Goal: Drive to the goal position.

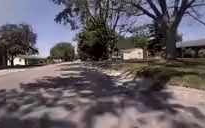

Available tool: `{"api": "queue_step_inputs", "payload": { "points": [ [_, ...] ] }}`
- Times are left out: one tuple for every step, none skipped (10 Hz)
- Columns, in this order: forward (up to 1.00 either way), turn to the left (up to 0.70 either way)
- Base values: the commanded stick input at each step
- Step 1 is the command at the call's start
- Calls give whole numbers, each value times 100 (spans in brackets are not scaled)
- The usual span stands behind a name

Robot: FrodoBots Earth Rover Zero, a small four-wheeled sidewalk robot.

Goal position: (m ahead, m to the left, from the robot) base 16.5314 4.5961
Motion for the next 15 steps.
{"api": "queue_step_inputs", "payload": {
  "points": [
    [70,0],
    [70,0],
    [70,0],
    [70,0],
    [70,0],
    [70,0],
    [70,0],
    [70,0],
    [70,0],
    [70,0],
    [70,0],
    [70,0],
    [70,0],
    [70,0],
    [70,0]
  ]
}}
